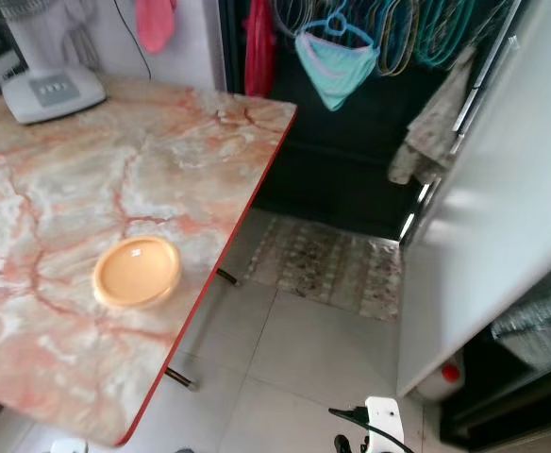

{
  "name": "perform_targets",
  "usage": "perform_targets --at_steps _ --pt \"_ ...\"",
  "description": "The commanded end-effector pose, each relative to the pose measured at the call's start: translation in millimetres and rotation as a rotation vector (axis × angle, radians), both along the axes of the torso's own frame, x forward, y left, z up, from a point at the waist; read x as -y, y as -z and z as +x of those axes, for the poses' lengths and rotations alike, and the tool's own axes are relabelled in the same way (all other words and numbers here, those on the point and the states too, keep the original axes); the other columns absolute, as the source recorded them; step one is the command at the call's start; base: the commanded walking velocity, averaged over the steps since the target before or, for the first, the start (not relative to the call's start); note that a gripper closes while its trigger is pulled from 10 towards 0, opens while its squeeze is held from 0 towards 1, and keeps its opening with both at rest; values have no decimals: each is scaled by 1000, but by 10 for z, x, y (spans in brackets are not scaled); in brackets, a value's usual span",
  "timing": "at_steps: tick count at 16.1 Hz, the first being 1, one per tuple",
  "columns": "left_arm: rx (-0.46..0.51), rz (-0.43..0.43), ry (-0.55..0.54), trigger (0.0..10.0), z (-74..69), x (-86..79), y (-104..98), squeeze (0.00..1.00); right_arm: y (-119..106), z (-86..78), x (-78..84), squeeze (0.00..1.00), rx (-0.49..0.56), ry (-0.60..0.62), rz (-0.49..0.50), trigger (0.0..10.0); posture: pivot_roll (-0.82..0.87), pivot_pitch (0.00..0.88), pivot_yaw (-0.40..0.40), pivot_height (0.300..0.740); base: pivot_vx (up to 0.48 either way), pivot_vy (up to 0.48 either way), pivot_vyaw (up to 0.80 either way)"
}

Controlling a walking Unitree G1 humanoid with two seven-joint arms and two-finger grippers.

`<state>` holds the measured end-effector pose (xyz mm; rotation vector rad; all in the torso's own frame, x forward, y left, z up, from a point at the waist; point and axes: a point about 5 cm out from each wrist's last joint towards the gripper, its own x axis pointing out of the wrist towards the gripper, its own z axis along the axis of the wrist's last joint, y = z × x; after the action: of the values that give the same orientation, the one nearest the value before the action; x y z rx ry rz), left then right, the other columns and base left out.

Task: Restocking fridge

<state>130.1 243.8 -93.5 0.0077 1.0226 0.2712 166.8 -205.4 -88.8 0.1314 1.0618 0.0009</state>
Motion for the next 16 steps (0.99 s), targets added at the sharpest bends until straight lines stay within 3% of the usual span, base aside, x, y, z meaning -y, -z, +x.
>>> perform_targets --at_steps 1,9,16 --pt "-8 -1 -10 10000 -29 -3 10 0 25 -62 15 0 -25 8 1 10000 158 79 4 740 -274 0 0" --pt "-12 14 13 10000 -5 -30 -5 0 18 -42 3 0 -18 1 1 10000 157 51 6 740 0 0 0" --pt "-11 8 46 10000 42 15 -7 0 23 -53 11 0 -19 31 2 10000 151 65 13 740 0 -300 0"
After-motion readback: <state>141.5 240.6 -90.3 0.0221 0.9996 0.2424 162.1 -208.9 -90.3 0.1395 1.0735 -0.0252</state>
